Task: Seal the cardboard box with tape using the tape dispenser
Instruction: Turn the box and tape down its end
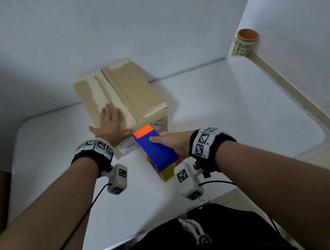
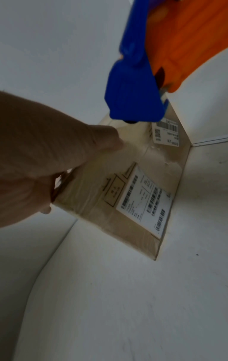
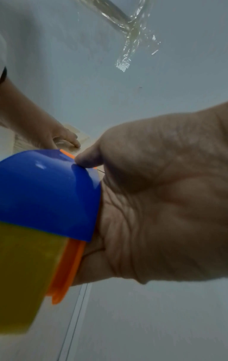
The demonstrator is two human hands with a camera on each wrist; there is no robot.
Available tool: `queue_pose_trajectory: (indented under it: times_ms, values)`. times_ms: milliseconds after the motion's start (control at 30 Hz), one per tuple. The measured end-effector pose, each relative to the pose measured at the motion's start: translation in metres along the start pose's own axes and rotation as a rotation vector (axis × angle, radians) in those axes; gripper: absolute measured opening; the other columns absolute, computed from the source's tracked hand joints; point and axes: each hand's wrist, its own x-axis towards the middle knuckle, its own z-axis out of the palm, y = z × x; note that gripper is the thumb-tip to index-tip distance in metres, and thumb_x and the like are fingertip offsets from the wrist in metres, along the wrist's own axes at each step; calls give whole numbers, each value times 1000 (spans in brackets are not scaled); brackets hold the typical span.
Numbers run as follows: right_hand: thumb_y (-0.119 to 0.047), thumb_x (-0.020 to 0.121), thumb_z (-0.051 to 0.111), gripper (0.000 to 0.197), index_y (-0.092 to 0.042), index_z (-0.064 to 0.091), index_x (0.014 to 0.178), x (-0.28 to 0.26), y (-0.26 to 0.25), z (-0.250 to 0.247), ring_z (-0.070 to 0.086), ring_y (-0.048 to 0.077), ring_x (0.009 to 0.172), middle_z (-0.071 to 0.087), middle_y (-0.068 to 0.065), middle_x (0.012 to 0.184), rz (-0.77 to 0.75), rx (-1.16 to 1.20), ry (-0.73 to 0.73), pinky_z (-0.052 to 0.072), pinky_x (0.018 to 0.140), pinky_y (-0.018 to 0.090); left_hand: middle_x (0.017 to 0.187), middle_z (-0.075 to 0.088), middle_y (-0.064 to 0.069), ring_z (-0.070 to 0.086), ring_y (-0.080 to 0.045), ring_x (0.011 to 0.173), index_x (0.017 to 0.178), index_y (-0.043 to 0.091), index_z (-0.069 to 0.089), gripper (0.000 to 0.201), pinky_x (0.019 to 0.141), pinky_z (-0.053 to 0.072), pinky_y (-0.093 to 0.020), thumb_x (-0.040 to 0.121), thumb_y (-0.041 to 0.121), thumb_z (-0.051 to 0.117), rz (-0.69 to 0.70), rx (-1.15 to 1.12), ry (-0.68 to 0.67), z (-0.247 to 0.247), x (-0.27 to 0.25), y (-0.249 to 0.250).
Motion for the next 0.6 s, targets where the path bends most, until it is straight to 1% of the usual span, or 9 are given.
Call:
queue_pose_trajectory:
  times_ms: [33, 67, 100, 200, 233, 300, 367, 500, 600]
  values:
    - [-46, 99, 40, 48, -4, 53, 119, 1, 1, -2, 71, 14, 73, 69, 7, 104, -9, 6, -4, 54, 60, 16, 161, -15, 1, -8, -16, 149, 150, 25, 11, 94, 105, 16, -72, 79, 53, 65, -7, -5, -3, -1, -1, 1]
    - [-44, 102, 35, 44, -7, 53, 113, 1, 1, -4, 69, 11, 60, 67, 6, 98, -14, -11, -10, 52, 47, 13, 161, -14, 0, -8, -16, 149, 149, 24, 12, 93, 105, 20, -70, 79, 51, 66, -13, -8, -2, -1, -3, 3]
    - [-44, 102, 32, 42, -9, 53, 113, 0, 2, -6, 67, 9, 57, 66, 7, 100, -17, -45, -2, 48, 41, 11, 161, -13, -2, -8, -17, 149, 149, 24, 13, 93, 103, 24, -69, 78, 49, 67, -18, -8, 4, 0, -5, 4]
    - [-48, 101, 32, 52, -8, 53, 126, -2, 2, -10, 61, 15, 72, 62, 9, 124, -4, -206, 38, 41, 40, 12, 161, -13, -4, -8, -19, 149, 148, 22, 15, 92, 98, 31, -64, 78, 47, 68, -34, -12, 47, 10, -16, 10]
    - [-48, 101, 32, 55, -6, 52, 131, -2, 2, -11, 60, 16, 73, 62, 10, 122, 5, -235, 35, 40, 38, 11, 161, -13, -5, -9, -20, 149, 148, 22, 14, 91, 97, 32, -63, 79, 47, 67, -43, -10, 56, 13, -19, 13]
    - [-44, 102, 32, 53, -4, 51, 132, -2, 5, -14, 59, 13, 63, 61, 10, 109, -3, -241, 43, 37, 31, 6, 160, -15, -4, -10, -20, 149, 149, 21, 14, 91, 97, 32, -63, 80, 46, 67, -73, -21, 49, 14, -24, 18]
    - [-44, 102, 32, 51, -4, 53, 127, -4, 4, -18, 62, 10, 57, 62, 8, 102, -1, -234, 50, 38, 31, 6, 160, -15, -5, -11, -20, 148, 149, 21, 15, 89, 100, 30, -64, 81, 45, 66, -114, -66, 19, 11, -23, 22]
    - [-50, 100, 34, 57, -7, 52, 133, -2, -4, -31, 59, 13, 66, 64, 9, 117, 11, -302, 73, 41, 41, 12, 160, -13, -7, -10, -21, 148, 147, 20, 20, 85, 103, 27, -66, 81, 48, 66, -173, -176, -9, 9, -17, 32]
    - [-45, 99, 40, 54, -6, 50, 134, 2, -3, -38, 62, 19, 76, 63, 12, 124, 35, -225, 51, 45, 53, 20, 160, -18, -5, -11, -21, 148, 151, 22, 8, 98, 106, 25, -67, 79, 51, 68, -176, -189, -26, 7, -18, 35]
